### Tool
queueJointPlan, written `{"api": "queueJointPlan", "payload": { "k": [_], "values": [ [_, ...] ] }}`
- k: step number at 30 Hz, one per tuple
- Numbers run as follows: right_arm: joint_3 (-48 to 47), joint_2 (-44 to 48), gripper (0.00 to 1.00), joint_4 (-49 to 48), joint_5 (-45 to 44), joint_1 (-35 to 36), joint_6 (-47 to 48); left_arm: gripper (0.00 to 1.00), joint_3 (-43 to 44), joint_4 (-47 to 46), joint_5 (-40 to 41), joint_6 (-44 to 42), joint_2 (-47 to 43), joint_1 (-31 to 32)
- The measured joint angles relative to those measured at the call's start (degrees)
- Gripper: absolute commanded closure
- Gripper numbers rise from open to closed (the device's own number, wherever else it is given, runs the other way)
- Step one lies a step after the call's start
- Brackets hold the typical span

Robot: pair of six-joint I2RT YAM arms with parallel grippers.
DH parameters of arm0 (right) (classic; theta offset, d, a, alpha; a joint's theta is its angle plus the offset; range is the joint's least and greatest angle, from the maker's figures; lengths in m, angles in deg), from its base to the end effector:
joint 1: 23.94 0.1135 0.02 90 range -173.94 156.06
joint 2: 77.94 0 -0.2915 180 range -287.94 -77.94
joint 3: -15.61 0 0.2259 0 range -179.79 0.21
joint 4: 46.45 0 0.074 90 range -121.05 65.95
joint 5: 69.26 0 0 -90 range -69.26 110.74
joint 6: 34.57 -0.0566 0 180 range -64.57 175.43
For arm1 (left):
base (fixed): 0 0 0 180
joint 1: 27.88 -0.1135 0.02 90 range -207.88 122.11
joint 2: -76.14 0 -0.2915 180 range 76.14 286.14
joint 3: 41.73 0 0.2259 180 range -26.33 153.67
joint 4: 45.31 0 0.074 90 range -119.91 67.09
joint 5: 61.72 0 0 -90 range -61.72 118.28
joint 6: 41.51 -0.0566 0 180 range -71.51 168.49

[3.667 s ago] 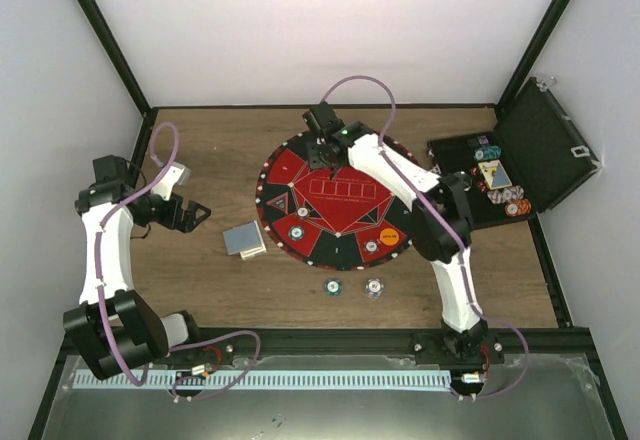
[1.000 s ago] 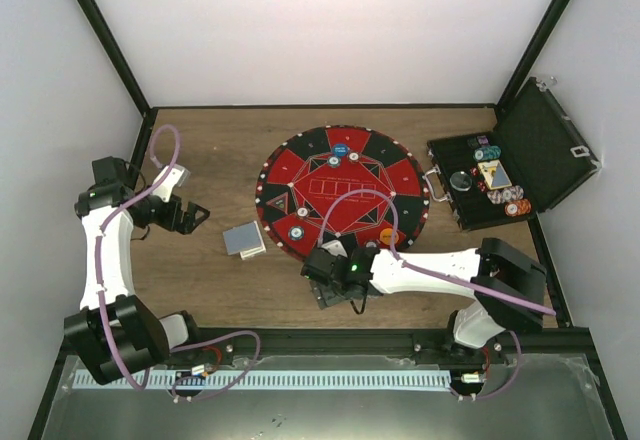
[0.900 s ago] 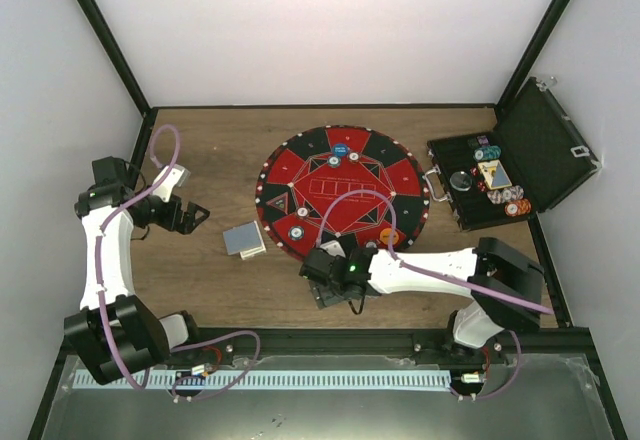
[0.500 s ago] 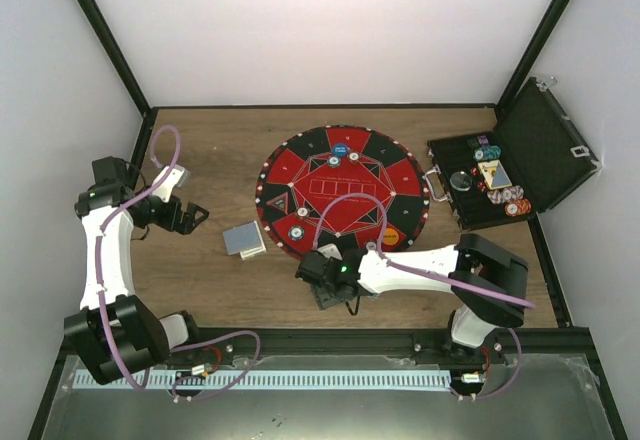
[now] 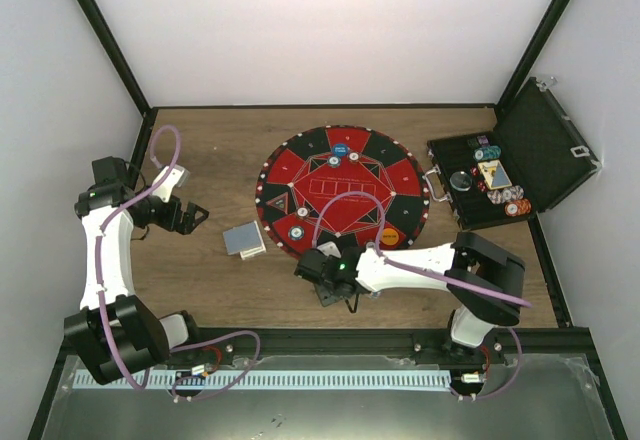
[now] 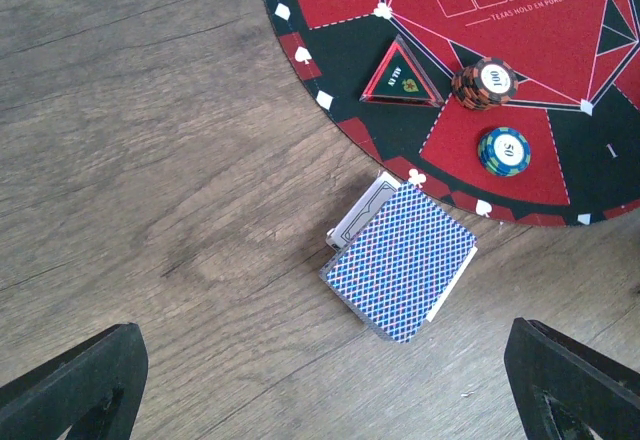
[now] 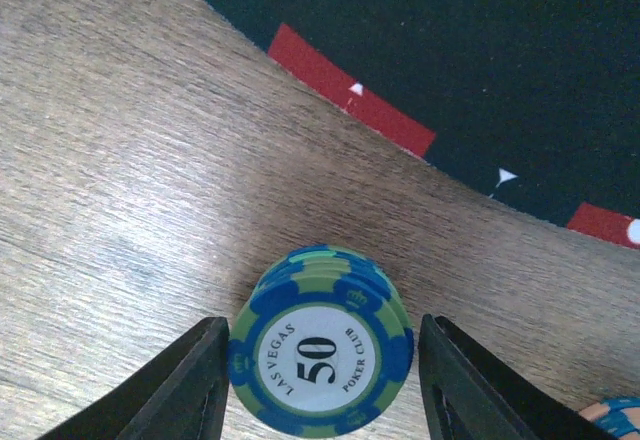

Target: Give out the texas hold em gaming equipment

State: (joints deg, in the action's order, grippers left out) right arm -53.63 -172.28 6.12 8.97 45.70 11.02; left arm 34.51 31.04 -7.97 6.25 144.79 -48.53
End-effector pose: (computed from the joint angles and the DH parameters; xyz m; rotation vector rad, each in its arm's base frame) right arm 0.1062 0.2531 0.1819 -0.5918 2.7895 0.0984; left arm 0.1813 0.0326 0.3033 0.6112 2.3965 -0.4479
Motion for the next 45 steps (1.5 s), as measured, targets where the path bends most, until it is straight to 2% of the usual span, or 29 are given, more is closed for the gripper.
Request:
{"api": "queueJointPlan", "payload": {
  "k": [5,10,17,33,45],
  "values": [
    [0.0,0.0,0.54,-0.1,0.0,-0.2,0.5,0.00,0.0,0.0,0.0,0.0,0.0,0.0],
    [0.0,0.0,0.51,-0.3,0.0,-0.2,0.8,0.00,0.0,0.0,0.0,-0.1,0.0,0.0],
    [0.0,-0.1,0.52,-0.5,0.0,-0.5,1.0,0.00,0.0,0.2,0.5,-1.2,0.0,0.0],
    [0.0,0.2,0.74,-0.8,0.4,-1.4,1.6,0.00,0.0,3.4,4.4,-10.8,-2.4,0.0],
    [-4.5,10.1,0.76,5.9,-0.7,-7.0,3.5,0.00,-0.3,4.3,4.5,-12.3,-2.2,0.0]
  ]
}}
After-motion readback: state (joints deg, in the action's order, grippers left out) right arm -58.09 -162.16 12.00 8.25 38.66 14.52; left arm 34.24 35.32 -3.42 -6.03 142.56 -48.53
